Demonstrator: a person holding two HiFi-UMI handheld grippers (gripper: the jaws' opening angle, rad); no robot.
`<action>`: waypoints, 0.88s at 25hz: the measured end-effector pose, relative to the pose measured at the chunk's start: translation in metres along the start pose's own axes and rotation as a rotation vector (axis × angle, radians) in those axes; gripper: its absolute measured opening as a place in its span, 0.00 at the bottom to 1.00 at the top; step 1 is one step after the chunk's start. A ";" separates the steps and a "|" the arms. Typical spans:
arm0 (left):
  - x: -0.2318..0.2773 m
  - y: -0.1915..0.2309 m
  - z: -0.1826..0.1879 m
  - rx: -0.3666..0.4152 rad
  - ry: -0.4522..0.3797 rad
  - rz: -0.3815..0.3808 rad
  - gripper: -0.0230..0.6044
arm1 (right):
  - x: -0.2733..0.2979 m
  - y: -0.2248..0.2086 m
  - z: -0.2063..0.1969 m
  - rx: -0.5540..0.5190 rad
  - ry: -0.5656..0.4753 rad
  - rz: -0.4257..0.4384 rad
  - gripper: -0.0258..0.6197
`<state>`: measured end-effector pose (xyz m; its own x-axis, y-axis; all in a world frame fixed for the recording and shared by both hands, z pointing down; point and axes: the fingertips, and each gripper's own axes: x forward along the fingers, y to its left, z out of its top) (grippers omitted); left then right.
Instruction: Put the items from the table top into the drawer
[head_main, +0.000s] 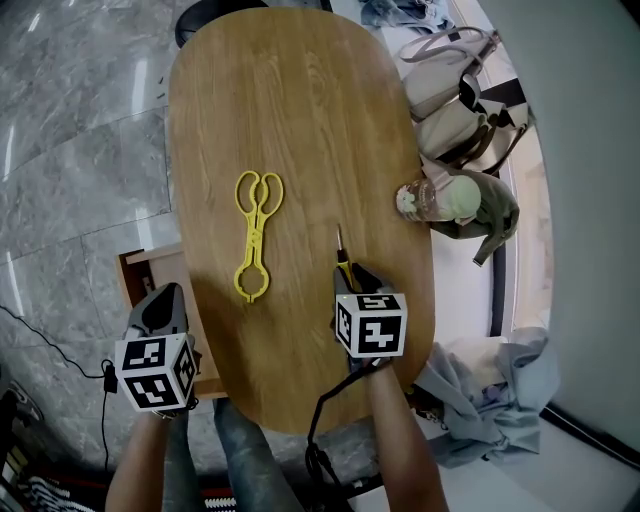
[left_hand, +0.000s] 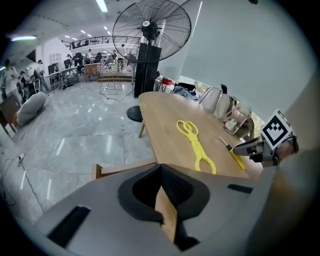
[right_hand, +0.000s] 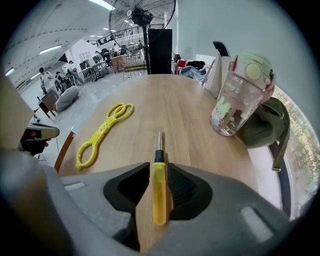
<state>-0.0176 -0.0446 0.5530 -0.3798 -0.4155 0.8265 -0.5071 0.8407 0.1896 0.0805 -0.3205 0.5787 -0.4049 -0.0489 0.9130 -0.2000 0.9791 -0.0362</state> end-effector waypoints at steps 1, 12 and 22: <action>0.001 0.000 0.000 0.000 0.001 0.001 0.03 | 0.002 -0.001 0.001 0.000 0.000 0.000 0.19; 0.006 0.002 -0.003 0.014 0.008 0.007 0.03 | 0.018 -0.001 -0.004 0.003 0.031 0.009 0.19; 0.004 0.008 -0.003 0.012 0.007 0.008 0.03 | 0.020 -0.001 -0.004 0.011 0.051 0.017 0.19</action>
<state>-0.0207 -0.0384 0.5598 -0.3786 -0.4064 0.8316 -0.5137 0.8396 0.1764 0.0761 -0.3213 0.5982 -0.3620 -0.0220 0.9319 -0.2033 0.9775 -0.0559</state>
